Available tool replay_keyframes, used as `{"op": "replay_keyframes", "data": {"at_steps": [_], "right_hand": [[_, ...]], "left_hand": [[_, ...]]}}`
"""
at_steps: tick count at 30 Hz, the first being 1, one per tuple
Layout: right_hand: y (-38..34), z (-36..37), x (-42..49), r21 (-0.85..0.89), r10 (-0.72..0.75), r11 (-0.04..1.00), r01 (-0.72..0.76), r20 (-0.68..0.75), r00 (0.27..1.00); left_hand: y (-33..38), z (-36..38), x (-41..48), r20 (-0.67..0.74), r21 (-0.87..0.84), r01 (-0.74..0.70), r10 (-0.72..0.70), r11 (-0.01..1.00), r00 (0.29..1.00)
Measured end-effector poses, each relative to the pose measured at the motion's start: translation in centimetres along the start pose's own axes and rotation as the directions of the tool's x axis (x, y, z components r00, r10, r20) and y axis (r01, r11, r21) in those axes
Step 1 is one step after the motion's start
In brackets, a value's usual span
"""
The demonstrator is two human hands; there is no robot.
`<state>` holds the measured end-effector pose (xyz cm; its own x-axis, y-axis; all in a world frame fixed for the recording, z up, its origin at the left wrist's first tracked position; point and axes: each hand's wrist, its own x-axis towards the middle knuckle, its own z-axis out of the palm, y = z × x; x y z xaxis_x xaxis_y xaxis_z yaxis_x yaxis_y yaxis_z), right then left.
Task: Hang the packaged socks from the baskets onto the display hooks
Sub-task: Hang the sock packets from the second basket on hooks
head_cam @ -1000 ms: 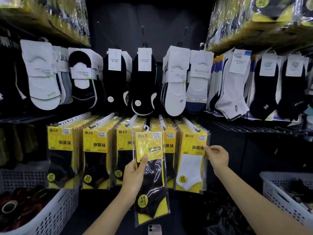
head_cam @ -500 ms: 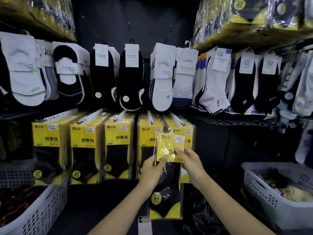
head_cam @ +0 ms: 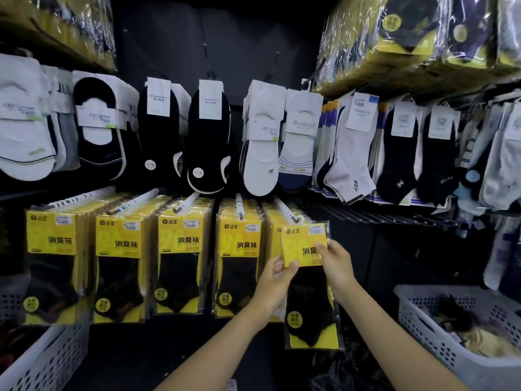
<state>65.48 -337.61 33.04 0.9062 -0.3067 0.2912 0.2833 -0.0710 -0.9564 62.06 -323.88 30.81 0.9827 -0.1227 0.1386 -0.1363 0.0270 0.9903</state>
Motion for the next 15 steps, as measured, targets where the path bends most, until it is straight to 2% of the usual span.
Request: {"op": "replay_keyframes", "data": {"at_steps": [5, 10, 12, 15], "right_hand": [[1.2, 1.3, 1.2, -0.039, 0.027, 0.999, -0.024, 0.081, 0.996], [3.3, 1.3, 2.5, -0.043, -0.044, 0.998, 0.040, -0.090, 0.995], [3.7, 1.2, 3.2, -0.024, -0.039, 0.999, 0.038, -0.048, 0.998], [3.7, 1.3, 4.4, 0.006, -0.017, 1.000, 0.016, 0.105, 0.994]], "left_hand": [[-2.0, -1.4, 1.5, -0.105, 0.058, -0.030, 0.036, 0.998, 0.994], [-3.3, -2.6, 3.7, -0.134, 0.256, -0.117, 0.155, 0.959, 0.979], [-3.3, -2.9, 4.8, -0.098, 0.267, -0.131, 0.163, 0.955, 0.982], [-2.7, -3.1, 6.4, -0.043, 0.271, -0.145, 0.162, 0.952, 0.986]]}}
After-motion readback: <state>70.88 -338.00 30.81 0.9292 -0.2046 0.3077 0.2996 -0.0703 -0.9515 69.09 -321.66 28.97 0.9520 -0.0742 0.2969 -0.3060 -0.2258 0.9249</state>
